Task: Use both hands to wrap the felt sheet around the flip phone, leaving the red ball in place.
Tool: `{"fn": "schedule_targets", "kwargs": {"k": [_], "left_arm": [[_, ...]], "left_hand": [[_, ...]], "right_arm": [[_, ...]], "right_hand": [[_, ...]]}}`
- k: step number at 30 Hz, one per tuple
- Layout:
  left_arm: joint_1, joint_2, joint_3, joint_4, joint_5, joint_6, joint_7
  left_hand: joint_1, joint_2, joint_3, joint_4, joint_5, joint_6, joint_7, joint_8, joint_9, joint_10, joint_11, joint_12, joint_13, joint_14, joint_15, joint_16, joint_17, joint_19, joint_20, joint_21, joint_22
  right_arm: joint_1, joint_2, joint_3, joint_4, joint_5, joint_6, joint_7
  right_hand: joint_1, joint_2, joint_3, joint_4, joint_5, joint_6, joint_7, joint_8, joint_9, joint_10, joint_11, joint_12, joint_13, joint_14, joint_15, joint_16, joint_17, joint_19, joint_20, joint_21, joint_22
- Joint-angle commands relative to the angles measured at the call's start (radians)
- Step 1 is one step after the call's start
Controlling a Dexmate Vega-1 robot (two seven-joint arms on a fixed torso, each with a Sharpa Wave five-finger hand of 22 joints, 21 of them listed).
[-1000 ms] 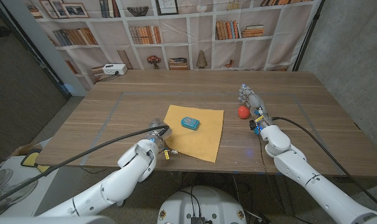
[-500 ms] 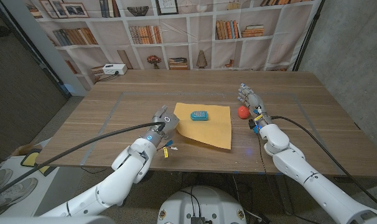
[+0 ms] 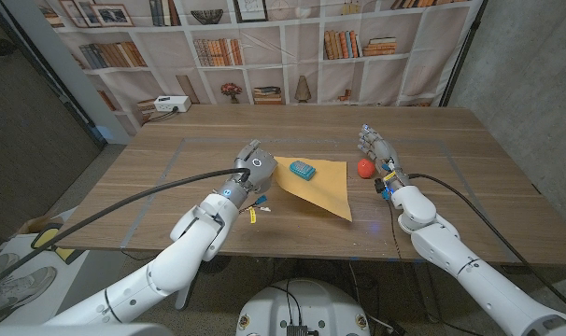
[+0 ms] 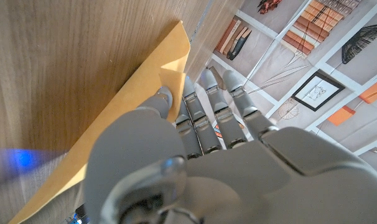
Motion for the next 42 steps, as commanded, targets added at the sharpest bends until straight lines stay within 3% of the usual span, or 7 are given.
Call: {"fn": "schedule_targets", "kwargs": {"k": [1, 15, 20, 27, 34, 38, 42], "left_arm": [[-0.154, -0.059, 0.057, 0.091, -0.054, -0.077, -0.04], [-0.271, -0.132, 0.156, 0.266, -0.097, -0.044, 0.161], [-0.309, -0.145, 0.185, 0.299, -0.129, -0.041, 0.212], [-0.347, -0.117, 0.218, 0.269, -0.117, -0.06, 0.136], [-0.35, -0.108, 0.231, 0.251, -0.1, -0.056, 0.094], [-0.351, -0.11, 0.233, 0.262, -0.096, -0.048, 0.127], [-0.359, -0.111, 0.239, 0.296, -0.09, -0.048, 0.245]], "left_hand": [[0.006, -0.023, -0.01, -0.029, -0.004, 0.058, -0.019, 0.041, -0.004, 0.033, -0.014, 0.01, 0.007, 0.026, -0.159, 0.012, 0.011, 0.015, -0.007, 0.014, 0.003], [0.005, 0.0, -0.002, -0.036, -0.004, 0.047, -0.018, 0.049, -0.013, 0.036, -0.012, 0.012, 0.021, 0.045, -0.156, 0.005, 0.015, 0.016, -0.002, 0.032, 0.003], [-0.017, 0.036, 0.017, 0.001, 0.012, -0.032, -0.013, 0.043, 0.001, -0.01, -0.007, -0.011, 0.035, 0.009, -0.145, -0.017, 0.026, -0.023, 0.034, 0.041, 0.004], [-0.02, 0.037, 0.03, 0.015, 0.027, -0.032, -0.02, 0.061, 0.018, -0.002, -0.01, -0.011, 0.044, 0.014, -0.157, -0.018, 0.033, -0.018, 0.028, 0.052, 0.003], [-0.02, 0.035, 0.039, 0.021, 0.033, -0.035, -0.025, 0.07, 0.025, 0.001, -0.013, -0.011, 0.05, 0.014, -0.156, -0.021, 0.036, -0.021, 0.022, 0.057, 0.003], [-0.02, 0.033, 0.045, 0.025, 0.036, -0.034, -0.031, 0.074, 0.024, 0.001, -0.015, -0.012, 0.054, 0.014, -0.158, -0.023, 0.038, -0.022, 0.019, 0.061, 0.002], [-0.023, 0.028, 0.05, 0.03, 0.038, -0.026, -0.04, 0.08, 0.02, 0.012, -0.008, -0.008, 0.059, 0.028, -0.161, -0.021, 0.041, -0.021, 0.015, 0.067, 0.001]], "right_arm": [[-0.009, -0.019, 0.002, -0.011, -0.001, 0.008, 0.021], [-0.027, -0.028, 0.016, -0.025, 0.008, -0.009, 0.005], [-0.018, -0.025, 0.015, -0.011, 0.012, 0.004, 0.019], [-0.019, -0.081, 0.004, -0.097, -0.1, -0.078, -0.048], [0.002, -0.149, -0.042, -0.213, -0.243, -0.262, -0.105], [0.022, -0.16, -0.061, -0.215, -0.247, -0.275, -0.073], [0.03, -0.166, -0.068, -0.22, -0.246, -0.29, -0.062]], "right_hand": [[0.011, -0.002, 0.007, -0.006, 0.006, 0.008, 0.0, 0.0, 0.003, 0.008, -0.001, 0.001, 0.005, 0.005, 0.001, -0.003, -0.001, 0.009, 0.001, 0.002, 0.004], [0.013, -0.006, 0.005, -0.01, 0.005, 0.01, 0.0, 0.0, 0.003, 0.007, -0.001, 0.0, 0.005, 0.006, 0.002, -0.003, -0.001, 0.009, 0.002, 0.002, 0.004], [0.01, -0.008, 0.003, -0.009, 0.005, 0.01, 0.0, 0.0, 0.003, 0.007, -0.001, 0.0, 0.005, 0.006, 0.004, -0.002, -0.001, 0.01, 0.002, 0.002, 0.004], [0.01, -0.006, 0.002, -0.009, 0.004, 0.044, 0.01, 0.01, 0.003, 0.023, 0.002, 0.005, 0.005, 0.007, -0.012, -0.002, 0.0, 0.011, -0.001, 0.002, 0.004], [-0.055, 0.001, -0.019, 0.033, 0.006, 0.131, 0.026, 0.019, 0.002, 0.203, -0.012, 0.055, 0.004, 0.182, -0.025, 0.062, 0.014, 0.083, 0.002, 0.025, 0.006], [-0.067, 0.003, -0.014, 0.038, 0.01, 0.141, 0.025, 0.007, 0.002, 0.198, -0.018, 0.03, 0.002, 0.356, -0.104, 0.112, 0.009, 0.174, 0.007, 0.05, 0.006], [-0.068, 0.002, -0.012, 0.038, 0.01, 0.147, 0.029, 0.007, 0.002, 0.207, -0.015, 0.028, 0.002, 0.382, -0.102, 0.116, 0.005, 0.207, 0.003, 0.06, 0.007]]}}
